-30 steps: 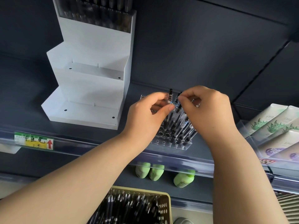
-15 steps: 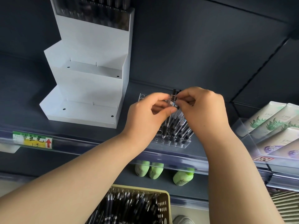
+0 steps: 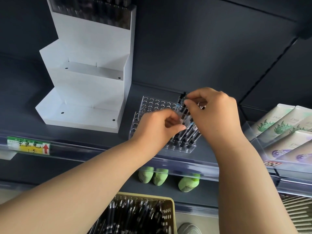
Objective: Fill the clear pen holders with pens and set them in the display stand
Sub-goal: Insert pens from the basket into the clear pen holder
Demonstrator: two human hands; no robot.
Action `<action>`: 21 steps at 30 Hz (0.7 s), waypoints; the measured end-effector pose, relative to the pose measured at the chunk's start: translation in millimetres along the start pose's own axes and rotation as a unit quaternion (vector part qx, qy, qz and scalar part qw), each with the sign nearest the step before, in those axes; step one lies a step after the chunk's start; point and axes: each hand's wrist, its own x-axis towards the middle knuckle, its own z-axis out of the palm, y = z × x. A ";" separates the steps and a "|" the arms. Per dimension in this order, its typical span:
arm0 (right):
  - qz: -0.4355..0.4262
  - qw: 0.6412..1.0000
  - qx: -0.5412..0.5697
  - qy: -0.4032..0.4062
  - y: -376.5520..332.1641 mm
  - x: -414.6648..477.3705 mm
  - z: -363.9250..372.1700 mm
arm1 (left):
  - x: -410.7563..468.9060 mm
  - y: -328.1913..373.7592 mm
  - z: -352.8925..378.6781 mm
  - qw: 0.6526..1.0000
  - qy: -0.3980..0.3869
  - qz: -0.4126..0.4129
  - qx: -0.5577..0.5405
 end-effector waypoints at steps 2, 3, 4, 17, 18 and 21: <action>-0.005 1.000 0.001 0.004 0.0 0.0 -0.8 | 1.2 -2.4 0.4 1.000 0.004 -0.006 0.012; -0.007 1.000 0.001 0.005 0.0 0.0 -1.1 | 1.7 -3.0 0.3 1.000 0.007 -0.008 0.013; -0.010 1.000 0.000 0.005 -0.3 -0.2 -1.3 | 2.0 -3.4 0.0 1.000 0.009 -0.010 0.012; -0.147 0.986 -0.073 0.013 -17.0 -67.4 6.2 | -30.8 -11.5 -43.1 0.988 -0.043 0.011 0.150; -0.163 0.983 -0.078 -0.015 -18.5 -77.1 12.0 | -36.7 -11.8 -47.9 0.980 -0.047 0.032 0.190; -0.183 0.975 -0.086 -0.093 -23.3 -105.7 30.4 | -61.5 -16.3 -61.4 0.953 -0.086 0.074 0.280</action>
